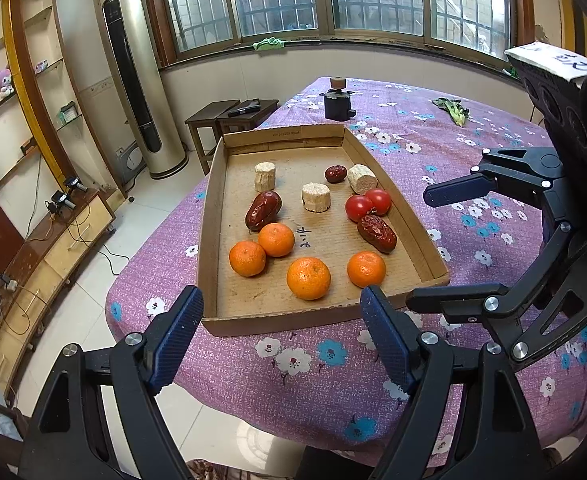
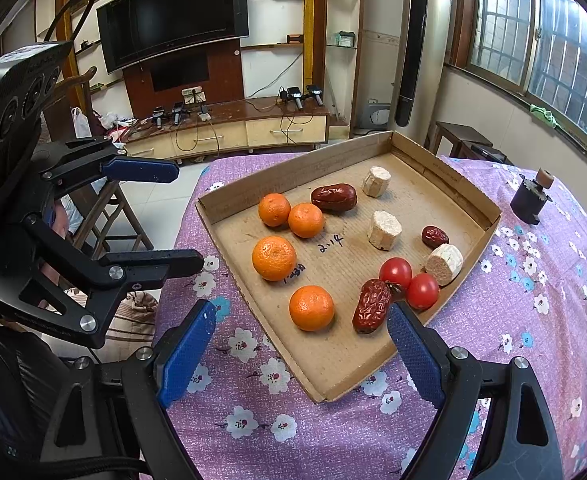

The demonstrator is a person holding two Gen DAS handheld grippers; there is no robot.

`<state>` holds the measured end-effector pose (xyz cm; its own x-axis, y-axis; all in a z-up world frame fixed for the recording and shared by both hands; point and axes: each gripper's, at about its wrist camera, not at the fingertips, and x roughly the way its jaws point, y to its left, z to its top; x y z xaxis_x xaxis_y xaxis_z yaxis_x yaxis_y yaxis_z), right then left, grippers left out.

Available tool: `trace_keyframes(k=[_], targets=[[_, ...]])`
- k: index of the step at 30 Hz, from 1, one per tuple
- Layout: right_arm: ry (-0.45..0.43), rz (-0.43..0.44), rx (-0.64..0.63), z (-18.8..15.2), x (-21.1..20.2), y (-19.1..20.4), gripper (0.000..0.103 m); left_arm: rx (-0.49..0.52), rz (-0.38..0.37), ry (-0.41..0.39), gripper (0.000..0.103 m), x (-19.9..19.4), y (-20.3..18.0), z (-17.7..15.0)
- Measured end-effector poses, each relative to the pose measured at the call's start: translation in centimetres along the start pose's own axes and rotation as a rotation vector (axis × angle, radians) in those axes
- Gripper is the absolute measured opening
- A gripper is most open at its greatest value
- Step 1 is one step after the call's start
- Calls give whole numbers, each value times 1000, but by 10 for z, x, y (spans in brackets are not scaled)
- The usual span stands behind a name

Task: Organize fruits

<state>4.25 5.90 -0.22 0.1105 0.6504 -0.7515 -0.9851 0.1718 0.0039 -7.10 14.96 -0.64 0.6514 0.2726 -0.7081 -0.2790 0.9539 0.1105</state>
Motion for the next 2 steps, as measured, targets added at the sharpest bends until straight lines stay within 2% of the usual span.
trace_keyframes(k=[2], targets=[[-3,-1,1,0,-1,0,89,2,-4,1,81,0,-1,0]])
